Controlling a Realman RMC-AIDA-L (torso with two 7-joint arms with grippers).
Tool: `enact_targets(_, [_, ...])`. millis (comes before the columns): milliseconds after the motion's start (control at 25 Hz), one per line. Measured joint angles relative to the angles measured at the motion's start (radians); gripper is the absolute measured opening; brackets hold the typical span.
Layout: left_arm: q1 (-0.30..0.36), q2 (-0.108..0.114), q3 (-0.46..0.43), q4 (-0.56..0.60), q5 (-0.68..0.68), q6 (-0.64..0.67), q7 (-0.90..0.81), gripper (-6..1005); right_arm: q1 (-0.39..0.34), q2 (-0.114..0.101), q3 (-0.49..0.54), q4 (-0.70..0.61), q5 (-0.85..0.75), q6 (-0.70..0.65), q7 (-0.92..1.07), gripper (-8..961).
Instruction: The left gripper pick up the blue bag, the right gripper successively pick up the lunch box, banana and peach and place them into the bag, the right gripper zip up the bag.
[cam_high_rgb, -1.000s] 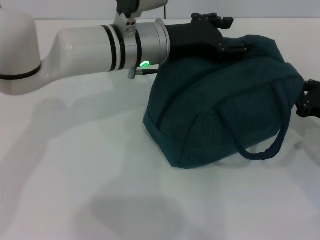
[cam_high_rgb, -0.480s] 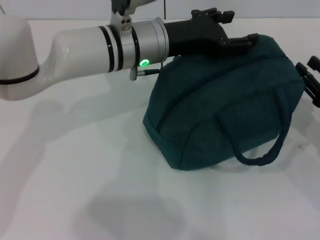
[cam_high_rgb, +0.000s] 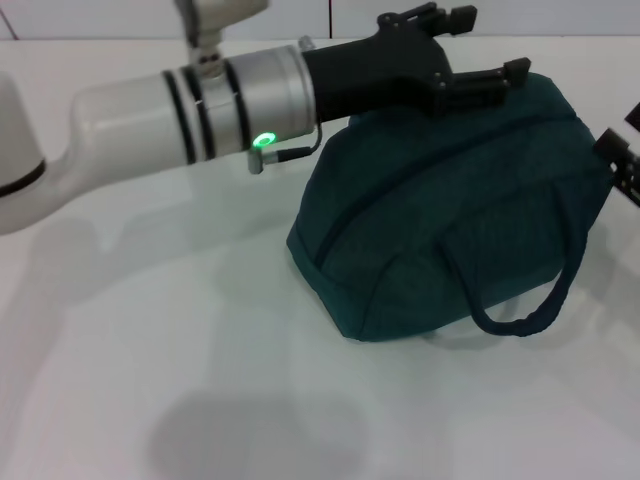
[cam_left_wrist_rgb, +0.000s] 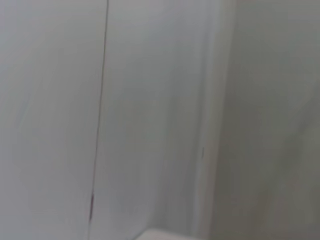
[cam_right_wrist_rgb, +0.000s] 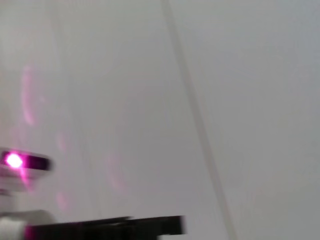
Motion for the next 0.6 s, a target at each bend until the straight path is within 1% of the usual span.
enact_targets(80, [0.033,0.002,-0.026,0.003,-0.025,0.084,0.024,876,0.0,-0.007,0.0,0.0,-0.027,-0.06,0.001,610])
enact_targets(200, [0.095,0.005,-0.099,0.001,-0.027,0.274,0.073,875,0.003,-0.02,-0.001,-0.001,-0.072,-0.153,0.015,616])
enact_targets(240, [0.121,0.006,-0.117,-0.007,-0.026,0.339,0.107,875,0.005,-0.025,0.0,-0.006,-0.089,-0.185,0.022,616])
enact_targets(360, [0.199,0.007,-0.143,-0.041,-0.025,0.474,0.244,876,0.007,-0.035,-0.002,-0.025,-0.122,-0.24,0.035,615])
enact_targets(480, [0.279,0.005,-0.146,-0.077,-0.028,0.538,0.362,876,0.006,-0.045,-0.001,-0.06,-0.156,-0.249,0.07,615])
enact_targets(600, [0.318,0.002,-0.148,-0.128,-0.043,0.562,0.439,876,0.008,-0.046,0.002,-0.072,-0.168,-0.234,0.09,616])
